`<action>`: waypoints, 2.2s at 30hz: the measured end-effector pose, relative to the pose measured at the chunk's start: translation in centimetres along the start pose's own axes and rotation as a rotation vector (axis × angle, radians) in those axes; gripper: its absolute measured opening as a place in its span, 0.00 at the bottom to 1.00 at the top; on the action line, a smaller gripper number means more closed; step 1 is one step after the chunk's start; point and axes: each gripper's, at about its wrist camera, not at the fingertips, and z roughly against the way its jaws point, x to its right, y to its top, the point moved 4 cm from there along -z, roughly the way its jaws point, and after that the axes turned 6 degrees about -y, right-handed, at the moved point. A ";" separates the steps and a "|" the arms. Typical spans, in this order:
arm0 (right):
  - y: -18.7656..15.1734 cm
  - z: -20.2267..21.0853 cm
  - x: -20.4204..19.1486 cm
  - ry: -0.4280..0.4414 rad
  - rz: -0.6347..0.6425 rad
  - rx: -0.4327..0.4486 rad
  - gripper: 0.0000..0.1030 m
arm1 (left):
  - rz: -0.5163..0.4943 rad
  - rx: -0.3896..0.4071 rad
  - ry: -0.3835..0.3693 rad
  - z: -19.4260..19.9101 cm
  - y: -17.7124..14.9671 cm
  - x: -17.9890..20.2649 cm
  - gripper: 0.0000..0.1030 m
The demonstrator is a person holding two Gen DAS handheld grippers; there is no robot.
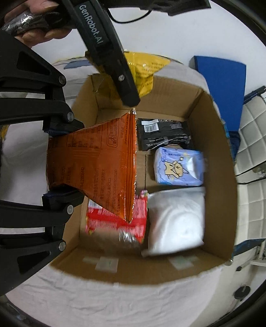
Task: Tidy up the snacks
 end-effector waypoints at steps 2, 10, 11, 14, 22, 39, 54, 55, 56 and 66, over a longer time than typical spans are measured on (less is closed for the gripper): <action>0.4 -1.4 -0.2 -0.003 -0.006 -0.014 0.40 | 0.004 -0.035 -0.008 -1.4 0.2 -0.8 0.49; 1.8 -5.4 -1.1 -0.032 -0.012 -0.048 0.41 | 0.041 -0.124 -0.016 -5.0 0.1 -3.2 0.49; 2.0 -6.1 -1.3 -0.038 -0.008 -0.057 0.41 | 0.050 -0.131 -0.015 -5.3 0.0 -3.4 0.50; 2.1 -6.9 -1.4 -0.050 -0.008 -0.067 0.42 | 0.077 -0.156 -0.024 -5.9 -0.5 -4.0 0.50; 2.3 -7.8 -2.0 -0.095 0.017 -0.061 0.62 | 0.073 -0.125 0.017 -5.2 -1.4 -4.0 0.53; 1.5 -2.9 0.8 -0.208 0.005 0.034 0.73 | -0.078 0.083 0.179 0.9 -1.6 -0.3 0.72; 0.9 3.5 4.0 -0.278 -0.040 0.138 1.00 | -0.127 0.251 0.256 5.6 -1.4 3.0 0.98; 0.8 3.7 4.1 -0.278 -0.043 0.139 1.00 | -0.127 0.256 0.257 5.9 -1.5 3.1 0.98; 0.8 3.9 4.2 -0.278 -0.045 0.142 1.00 | -0.130 0.263 0.260 6.1 -1.5 3.3 0.98; 0.3 8.1 4.4 -0.269 -0.037 0.213 1.00 | -0.152 0.324 0.249 9.1 -2.5 6.0 0.98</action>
